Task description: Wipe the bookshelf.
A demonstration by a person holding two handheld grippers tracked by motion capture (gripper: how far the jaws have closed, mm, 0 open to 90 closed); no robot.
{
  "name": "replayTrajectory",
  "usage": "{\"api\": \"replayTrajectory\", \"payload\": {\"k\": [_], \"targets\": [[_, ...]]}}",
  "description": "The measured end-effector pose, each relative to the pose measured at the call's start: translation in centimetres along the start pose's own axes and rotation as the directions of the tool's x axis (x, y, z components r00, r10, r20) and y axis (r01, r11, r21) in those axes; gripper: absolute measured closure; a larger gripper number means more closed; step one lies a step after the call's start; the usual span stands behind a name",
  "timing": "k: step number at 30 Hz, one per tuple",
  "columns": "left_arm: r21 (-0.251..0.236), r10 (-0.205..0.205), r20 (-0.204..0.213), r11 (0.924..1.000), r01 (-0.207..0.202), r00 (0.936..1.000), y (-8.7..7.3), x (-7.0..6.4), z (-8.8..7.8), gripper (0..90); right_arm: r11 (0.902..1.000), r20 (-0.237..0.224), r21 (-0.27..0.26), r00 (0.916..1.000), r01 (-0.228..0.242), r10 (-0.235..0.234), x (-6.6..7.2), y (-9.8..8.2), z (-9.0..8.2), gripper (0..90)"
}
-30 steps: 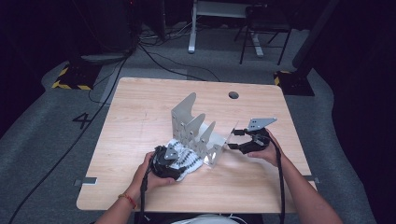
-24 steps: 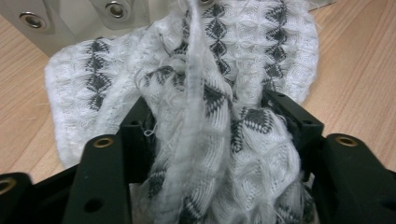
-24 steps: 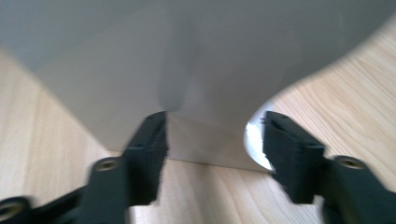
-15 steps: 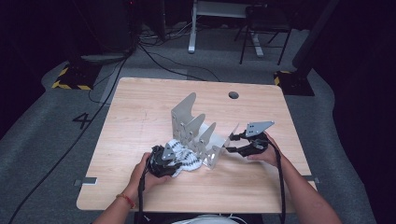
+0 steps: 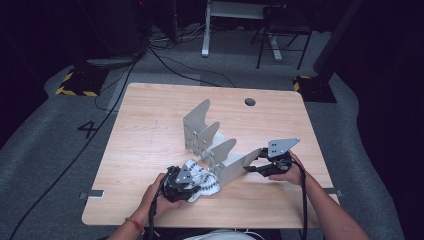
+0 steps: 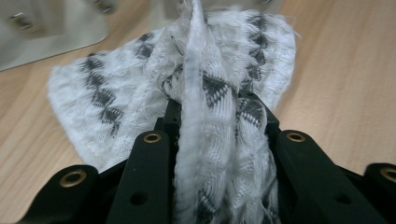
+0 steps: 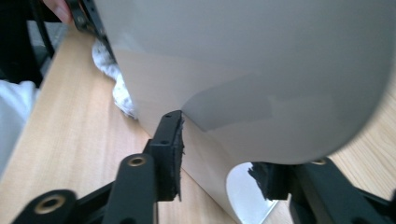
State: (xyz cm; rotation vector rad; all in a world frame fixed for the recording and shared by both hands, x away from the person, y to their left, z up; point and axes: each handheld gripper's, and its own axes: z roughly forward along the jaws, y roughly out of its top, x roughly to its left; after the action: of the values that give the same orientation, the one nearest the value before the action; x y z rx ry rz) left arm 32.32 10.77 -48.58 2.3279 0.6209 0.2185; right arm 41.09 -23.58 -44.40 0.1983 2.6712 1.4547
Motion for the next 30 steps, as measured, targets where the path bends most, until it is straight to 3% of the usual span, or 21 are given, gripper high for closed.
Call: {"api": "replayTrajectory", "payload": {"k": [4, 6, 9, 13, 15, 19, 21, 25, 30], "targets": [[-0.012, 0.020, 0.033, 0.9997, -0.020, 0.9992, 0.4, -0.7, 0.1, 68.9, 0.9999, -0.033, -0.010, 0.9994, 0.010, -0.010, 0.4, 0.1, 0.3, 65.4], [-0.028, 0.017, 0.028, 0.9995, -0.016, 0.9995, 0.5, -0.8, -0.1, 68.9, 0.9999, -0.041, -0.013, 0.9991, 0.011, -0.012, 0.6, 0.2, 0.5, 67.5], [-0.093, -0.004, -0.052, 0.9956, -0.001, 0.9986, 0.5, -0.8, -0.7, 68.8, 0.9997, -0.048, -0.025, 0.9988, 0.005, -0.006, 1.1, 0.4, 1.0, 69.8], [-0.132, -0.047, -0.115, 0.9908, 0.032, 0.9923, 0.3, 0.0, -1.4, 69.0, 0.9990, -0.065, -0.045, 0.9979, 0.003, -0.006, 1.8, 0.9, 2.3, 77.1], [-0.140, -0.070, -0.124, 0.9888, 0.053, 0.9898, 0.1, 0.4, -1.7, 69.1, 0.9987, -0.078, -0.048, 0.9967, 0.018, -0.021, 2.5, 1.3, 2.9, 82.4], [-0.151, -0.081, -0.127, 0.9866, 0.062, 0.9885, -0.1, 0.9, -2.4, 70.5, 0.9974, -0.060, -0.049, 0.9967, 0.052, -0.055, 3.7, 1.9, 3.5, 82.8], [-0.163, -0.074, -0.136, 0.9852, 0.051, 0.9880, 0.0, 0.8, -2.8, 70.9, 0.9966, -0.061, -0.074, 0.9973, 0.036, -0.040, 3.8, 2.2, 3.1, 71.3], [-0.210, -0.066, -0.153, 0.9771, 0.033, 0.9860, 0.3, 0.5, -4.2, 72.1, 0.9929, -0.036, -0.110, 0.9981, 0.046, -0.050, 3.9, 2.9, 1.3, 66.1], [-0.264, -0.057, -0.158, 0.9645, 0.014, 0.9858, 0.8, -0.1, -5.6, 72.2, 0.9885, -0.001, -0.145, 0.9991, 0.043, -0.043, 3.8, 3.5, -1.3, 70.4]]}}
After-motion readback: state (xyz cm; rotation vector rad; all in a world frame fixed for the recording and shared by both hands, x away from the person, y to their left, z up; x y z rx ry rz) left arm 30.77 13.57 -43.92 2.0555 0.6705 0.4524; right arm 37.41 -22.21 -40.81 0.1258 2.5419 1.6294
